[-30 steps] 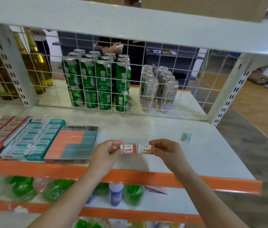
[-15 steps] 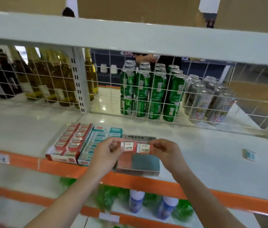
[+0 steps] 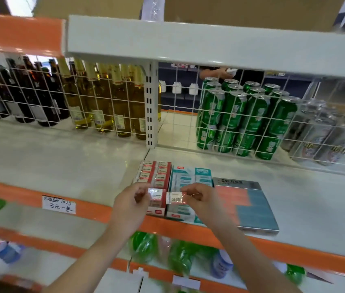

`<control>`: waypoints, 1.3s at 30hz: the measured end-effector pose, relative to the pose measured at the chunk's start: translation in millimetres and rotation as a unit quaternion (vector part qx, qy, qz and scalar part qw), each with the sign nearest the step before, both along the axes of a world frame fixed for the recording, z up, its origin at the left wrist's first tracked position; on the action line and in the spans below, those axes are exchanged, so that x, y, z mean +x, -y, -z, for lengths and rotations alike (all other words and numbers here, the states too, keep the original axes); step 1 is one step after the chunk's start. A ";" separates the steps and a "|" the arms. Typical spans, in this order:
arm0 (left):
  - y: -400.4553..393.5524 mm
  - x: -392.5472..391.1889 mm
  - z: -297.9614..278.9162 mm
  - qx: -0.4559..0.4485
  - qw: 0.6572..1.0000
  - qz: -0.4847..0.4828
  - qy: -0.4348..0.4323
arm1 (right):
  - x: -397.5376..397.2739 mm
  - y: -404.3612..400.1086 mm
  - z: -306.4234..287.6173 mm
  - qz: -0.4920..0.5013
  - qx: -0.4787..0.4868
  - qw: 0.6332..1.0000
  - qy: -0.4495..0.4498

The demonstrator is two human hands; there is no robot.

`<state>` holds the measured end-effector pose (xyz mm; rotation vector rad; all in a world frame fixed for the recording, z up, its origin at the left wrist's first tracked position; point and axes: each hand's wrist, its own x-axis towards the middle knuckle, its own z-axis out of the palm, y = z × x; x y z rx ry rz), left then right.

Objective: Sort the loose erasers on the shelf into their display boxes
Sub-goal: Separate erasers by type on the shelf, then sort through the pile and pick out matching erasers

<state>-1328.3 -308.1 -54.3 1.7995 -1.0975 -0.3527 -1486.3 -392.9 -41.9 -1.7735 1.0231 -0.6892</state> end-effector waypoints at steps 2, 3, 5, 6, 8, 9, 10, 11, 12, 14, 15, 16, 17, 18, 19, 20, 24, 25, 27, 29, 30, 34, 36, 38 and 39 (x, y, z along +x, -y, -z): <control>-6.4 13.3 3.6 0.000 1.000 -0.017 0.010 | 15.1 -6.9 0.9 -0.008 -0.013 1.000 -0.016; -8.4 18.8 5.2 0.002 1.000 -0.021 0.015 | 21.1 -10.0 1.3 -0.010 -0.019 0.999 -0.028; -10.4 26.7 7.2 0.021 0.999 -0.018 0.032 | 30.5 -14.7 2.0 -0.011 -0.035 0.998 -0.052; -10.5 29.4 7.5 0.036 0.998 -0.014 0.045 | 33.9 -15.4 3.9 -0.007 -0.042 0.997 -0.059; -10.3 32.4 7.6 0.050 0.996 -0.006 0.071 | 38.8 -16.8 7.9 0.001 -0.046 0.997 -0.065; -9.7 33.3 7.2 0.054 0.995 -0.002 0.085 | 41.0 -18.0 9.1 0.007 -0.043 0.997 -0.066; -9.1 33.9 6.8 0.060 0.993 -0.002 0.097 | 43.0 -18.8 11.0 0.016 -0.041 0.997 -0.067; -8.2 34.3 6.4 0.065 0.992 -0.003 0.107 | 44.7 -19.1 12.9 0.025 -0.040 0.997 -0.066; -7.2 35.0 6.7 0.068 0.991 -0.005 0.113 | 46.2 -18.9 15.0 0.034 -0.041 0.997 -0.064; -5.5 36.4 8.1 0.075 0.990 -0.007 0.116 | 48.1 -18.4 17.4 0.049 -0.041 0.996 -0.060; -5.3 36.9 8.7 0.078 0.990 -0.008 0.116 | 48.3 -18.5 17.5 0.055 -0.040 0.996 -0.059; -5.2 37.5 9.3 0.080 0.990 -0.008 0.116 | 47.9 -18.7 17.3 0.058 -0.037 0.996 -0.058; -5.5 38.2 9.7 0.078 0.990 -0.009 0.115 | 47.1 -18.7 17.0 0.059 -0.034 0.996 -0.056; -5.9 39.2 10.0 0.072 0.991 -0.008 0.116 | 45.9 -18.1 16.9 0.058 -0.032 0.996 -0.055; -6.7 40.2 10.2 0.067 0.991 -0.006 0.118 | 45.0 -17.8 16.4 0.056 -0.030 0.996 -0.057; -7.5 41.1 10.2 0.063 0.990 -0.002 0.123 | 44.7 -17.4 15.9 0.052 -0.029 0.996 -0.060; -10.2 42.8 11.6 0.063 0.982 0.041 0.172 | 49.4 -17.8 14.9 0.044 -0.046 0.995 -0.079; -10.8 42.5 12.2 0.062 0.979 0.055 0.185 | 51.3 -18.5 15.2 0.041 -0.060 0.993 -0.088; -12.2 41.3 13.4 0.062 0.972 0.082 0.211 | 54.3 -19.1 16.2 0.037 -0.092 0.989 -0.110; -13.4 39.4 13.1 0.074 0.964 0.103 0.233 | 54.6 -19.7 16.7 0.031 -0.126 0.982 -0.138; -13.7 39.1 12.8 0.078 0.962 0.108 0.240 | 54.1 -20.4 16.4 0.024 -0.143 0.977 -0.154; -13.5 38.3 12.0 0.094 0.954 0.111 0.263 | 50.7 -23.1 16.3 -0.018 -0.203 0.959 -0.199; -13.2 36.4 10.9 0.109 0.945 0.114 0.286 | 50.3 -23.5 15.4 -0.032 -0.213 0.955 -0.203; -11.9 33.7 7.8 0.124 0.935 0.112 0.312 | 49.1 -22.7 14.0 -0.040 -0.209 0.956 -0.203; -10.5 32.5 5.9 0.128 0.932 0.107 0.322 | 47.3 -21.9 12.9 -0.042 -0.206 0.956 -0.203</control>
